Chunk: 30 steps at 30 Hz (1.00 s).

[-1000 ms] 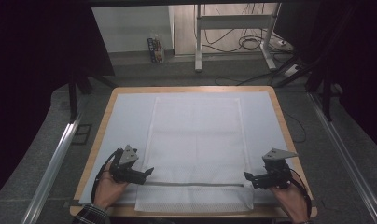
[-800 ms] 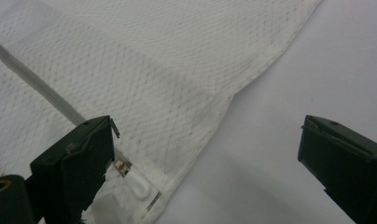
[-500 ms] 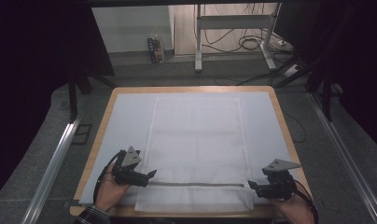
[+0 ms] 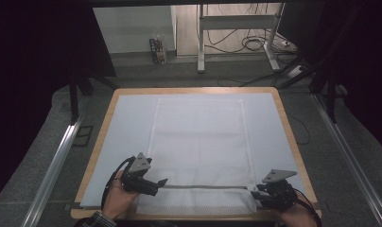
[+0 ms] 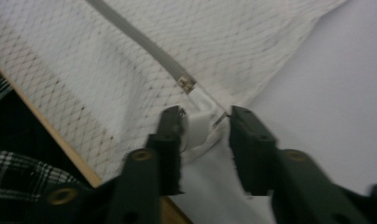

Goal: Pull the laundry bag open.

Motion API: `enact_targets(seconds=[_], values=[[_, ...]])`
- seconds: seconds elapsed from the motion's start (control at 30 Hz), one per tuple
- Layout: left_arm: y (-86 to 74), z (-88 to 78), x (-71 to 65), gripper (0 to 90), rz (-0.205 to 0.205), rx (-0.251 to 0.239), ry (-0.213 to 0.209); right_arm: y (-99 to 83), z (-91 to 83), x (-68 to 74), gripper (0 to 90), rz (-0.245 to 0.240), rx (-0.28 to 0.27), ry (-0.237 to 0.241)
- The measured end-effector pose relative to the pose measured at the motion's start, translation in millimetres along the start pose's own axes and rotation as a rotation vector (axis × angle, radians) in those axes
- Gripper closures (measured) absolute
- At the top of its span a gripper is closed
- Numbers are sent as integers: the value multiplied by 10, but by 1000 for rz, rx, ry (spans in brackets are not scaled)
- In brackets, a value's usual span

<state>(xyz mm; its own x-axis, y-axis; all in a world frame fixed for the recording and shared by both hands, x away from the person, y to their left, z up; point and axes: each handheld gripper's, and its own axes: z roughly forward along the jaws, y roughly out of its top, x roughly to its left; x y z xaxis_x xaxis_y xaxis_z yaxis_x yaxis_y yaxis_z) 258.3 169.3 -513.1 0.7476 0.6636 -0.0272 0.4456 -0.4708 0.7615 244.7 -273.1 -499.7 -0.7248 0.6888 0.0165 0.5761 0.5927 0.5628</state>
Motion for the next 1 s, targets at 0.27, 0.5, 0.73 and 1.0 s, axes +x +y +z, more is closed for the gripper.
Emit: enact_targets(seconds=[0.27,0.5,0.73,1.0], values=[[217,234,-408,75,80,-5,-166,53,-72,30,869,-57,-40,-3],[372,410,-726,152,157,-19,-241,84,-150,15,872,-42,-100,-11],[509,724,-1154,188,203,-22,-322,129,-196,25,873,-24,-135,-7],[604,904,-1380,226,223,-20,-378,156,-228,31,872,-21,-150,-8]])
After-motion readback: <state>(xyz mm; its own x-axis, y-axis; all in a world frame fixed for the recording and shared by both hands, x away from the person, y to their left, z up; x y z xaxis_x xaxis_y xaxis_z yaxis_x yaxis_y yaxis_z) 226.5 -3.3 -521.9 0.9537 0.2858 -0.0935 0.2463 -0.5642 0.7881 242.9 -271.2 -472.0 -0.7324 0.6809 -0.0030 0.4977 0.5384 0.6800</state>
